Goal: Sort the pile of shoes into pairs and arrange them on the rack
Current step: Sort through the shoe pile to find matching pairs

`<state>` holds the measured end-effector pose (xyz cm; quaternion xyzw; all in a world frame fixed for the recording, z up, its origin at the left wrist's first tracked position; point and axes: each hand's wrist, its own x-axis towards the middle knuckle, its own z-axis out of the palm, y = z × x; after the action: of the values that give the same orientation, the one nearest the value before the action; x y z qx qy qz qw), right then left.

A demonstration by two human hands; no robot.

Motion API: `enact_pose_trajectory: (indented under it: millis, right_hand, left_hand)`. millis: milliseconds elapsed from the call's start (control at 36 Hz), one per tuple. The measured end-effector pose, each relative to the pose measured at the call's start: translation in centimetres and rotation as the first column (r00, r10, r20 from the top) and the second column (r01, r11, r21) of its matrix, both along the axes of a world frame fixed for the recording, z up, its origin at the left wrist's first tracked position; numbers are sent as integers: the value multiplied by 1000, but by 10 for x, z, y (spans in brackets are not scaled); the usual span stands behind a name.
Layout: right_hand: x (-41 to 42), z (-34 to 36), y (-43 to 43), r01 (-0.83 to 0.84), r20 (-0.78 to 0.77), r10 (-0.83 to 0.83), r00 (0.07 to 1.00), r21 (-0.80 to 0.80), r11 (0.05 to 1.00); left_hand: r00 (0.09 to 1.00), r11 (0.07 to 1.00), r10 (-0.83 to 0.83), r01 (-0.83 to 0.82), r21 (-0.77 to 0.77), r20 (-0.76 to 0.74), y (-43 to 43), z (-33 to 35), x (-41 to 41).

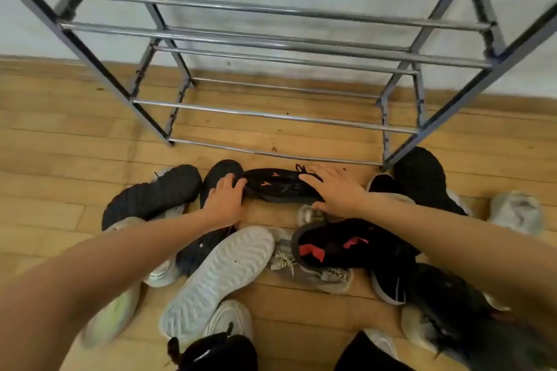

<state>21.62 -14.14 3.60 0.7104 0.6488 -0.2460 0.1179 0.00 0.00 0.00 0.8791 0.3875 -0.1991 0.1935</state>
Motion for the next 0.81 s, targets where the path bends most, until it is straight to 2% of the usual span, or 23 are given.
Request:
enact_pose_trajectory:
  millis: [167,417,500,583,667,722,778,806]
  right_hand:
    - [-5,10,2,106,29,-105,994,-38,994]
    - [-18,-10,-1,150,49,-152,987,47,988]
    - [-23,-18,-5,143,125,-150,981,64,988]
    - [-26,-17,-5,189,80,-195,978,77,979]
    - [-29,-15,-7,247,11,-253,967,172,954]
    - [-32,-13,-12,293,-28,-297,954,275,916]
    - [-35,-9,-18,300,-28,-315,949,393,869]
    - [-36,-6,-20,301,-27,-324,946,444,844]
  left_hand:
    - [980,978,190,-194,-82,-55,-10,0,-18]
    - [910,905,414,-414,-94,-19,-28,-18,-30]
    - [895,893,447,-447,-55,-10,-30,-22,-27]
    - [893,892,451,-451,-41,-7,-29,-23,-22]
    - [909,913,408,-408,-22,86,-24,-19,-15]
    - [891,923,384,-380,-66,242,-24,-13,-6]
    - [812,898,440,-393,-199,383,-29,-5,8]
    - [756,847,524,-418,-328,391,-32,0,16]
